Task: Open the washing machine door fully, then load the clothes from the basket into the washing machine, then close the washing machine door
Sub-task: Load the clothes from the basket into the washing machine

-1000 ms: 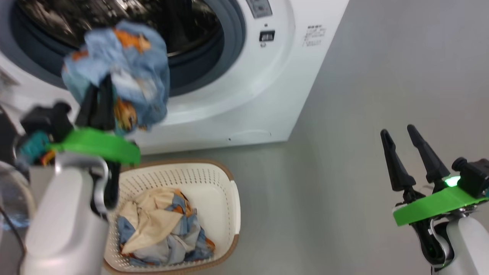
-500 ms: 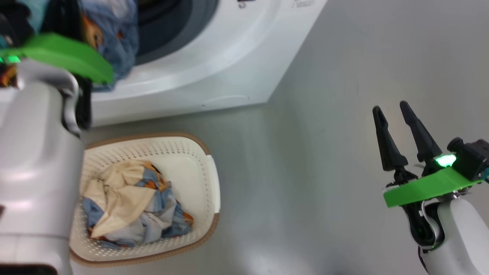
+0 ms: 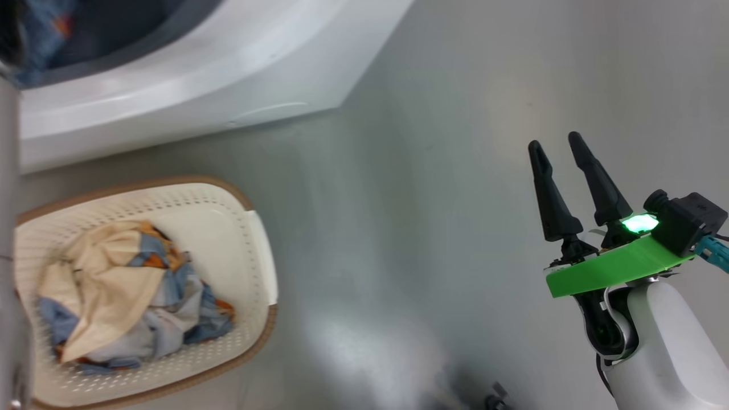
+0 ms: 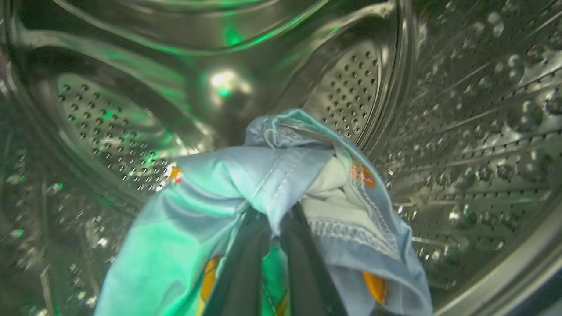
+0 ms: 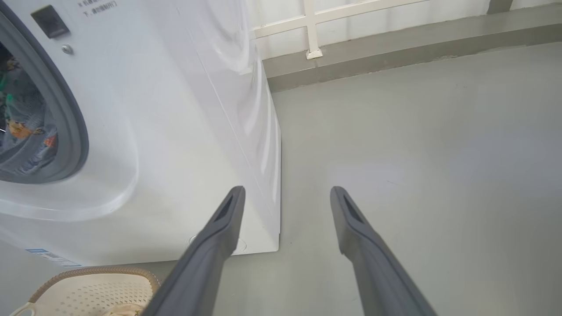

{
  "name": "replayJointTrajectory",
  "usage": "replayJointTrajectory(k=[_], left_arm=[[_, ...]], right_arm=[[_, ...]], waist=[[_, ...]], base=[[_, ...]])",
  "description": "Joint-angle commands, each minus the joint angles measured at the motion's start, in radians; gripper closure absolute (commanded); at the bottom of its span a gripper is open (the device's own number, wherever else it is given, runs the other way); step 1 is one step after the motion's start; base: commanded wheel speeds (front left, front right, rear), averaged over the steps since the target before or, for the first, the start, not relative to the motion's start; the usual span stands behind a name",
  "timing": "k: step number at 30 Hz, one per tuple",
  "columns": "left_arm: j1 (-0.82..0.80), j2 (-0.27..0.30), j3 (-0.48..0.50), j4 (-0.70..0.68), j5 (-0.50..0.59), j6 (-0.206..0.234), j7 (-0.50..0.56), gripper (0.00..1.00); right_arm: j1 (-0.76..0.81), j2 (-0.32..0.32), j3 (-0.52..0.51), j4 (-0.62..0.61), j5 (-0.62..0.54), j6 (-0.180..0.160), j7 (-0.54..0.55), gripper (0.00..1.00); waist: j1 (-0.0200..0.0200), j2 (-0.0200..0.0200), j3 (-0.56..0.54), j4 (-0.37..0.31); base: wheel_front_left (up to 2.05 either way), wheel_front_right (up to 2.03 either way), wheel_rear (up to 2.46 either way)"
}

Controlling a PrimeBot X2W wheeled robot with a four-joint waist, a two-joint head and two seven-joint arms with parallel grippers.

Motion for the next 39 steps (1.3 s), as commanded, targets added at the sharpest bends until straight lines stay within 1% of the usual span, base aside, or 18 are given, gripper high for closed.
replayJointTrajectory(k=[1,6,8,9,10,16,24,31,39], left_arm=[[-0.055,0.043,0.005,-0.026,0.022,0.002,-0.018,1.0],[-0.073,0.051,0.012,-0.047,0.046,0.011,-0.024,1.0],[-0.057,0.052,0.018,-0.028,0.048,0.014,-0.024,1.0],[-0.048,0.049,0.02,0.004,0.044,0.017,-0.024,0.4],[-0.046,0.046,0.021,0.03,0.04,0.017,-0.024,0.0],[-0.052,0.025,0.006,0.137,0.035,0.006,-0.021,0.0],[-0.024,0.002,-0.016,0.168,0.039,-0.018,-0.024,0.0],[0.054,0.001,-0.013,0.083,0.045,-0.021,-0.025,0.0],[0.213,0.009,0.01,-0.037,0.042,-0.018,-0.025,0.0]], right_arm=[[0.002,0.002,0.013,-0.022,0.014,0.002,-0.005,0.0],[0.001,0.011,0.009,-0.025,0.014,0.002,-0.005,0.0],[0.0,0.015,0.006,-0.025,0.013,0.002,-0.005,0.0],[0.001,0.016,0.005,-0.024,0.012,0.002,-0.005,0.0],[0.0,0.017,0.006,-0.022,0.012,0.002,-0.005,0.0],[-0.015,0.011,0.013,-0.02,0.01,0.002,-0.005,0.0],[-0.017,0.002,0.02,-0.013,0.007,0.002,-0.005,0.0],[-0.012,-0.005,0.017,-0.007,0.005,0.002,-0.005,0.0],[0.005,-0.023,0.002,-0.005,0.003,0.002,-0.005,0.0]], waist=[[0.0,0.0,0.049,-0.052],[0.0,0.0,0.062,-0.059],[0.0,0.0,0.065,-0.057],[0.0,0.0,0.064,-0.054],[0.0,0.0,0.065,-0.051],[0.0,0.0,0.057,-0.024],[0.0,0.0,0.016,0.005],[0.0,0.0,-0.025,0.026],[0.0,0.0,-0.082,0.057]], base=[[0.0,0.0,0.0],[0.0,0.0,0.0],[0.0,0.0,0.0],[0.0,0.0,0.0],[0.0,0.0,0.0],[0.0,0.0,0.0],[0.0,0.0,0.0],[0.0,0.0,0.0],[0.0,0.0,0.0]])
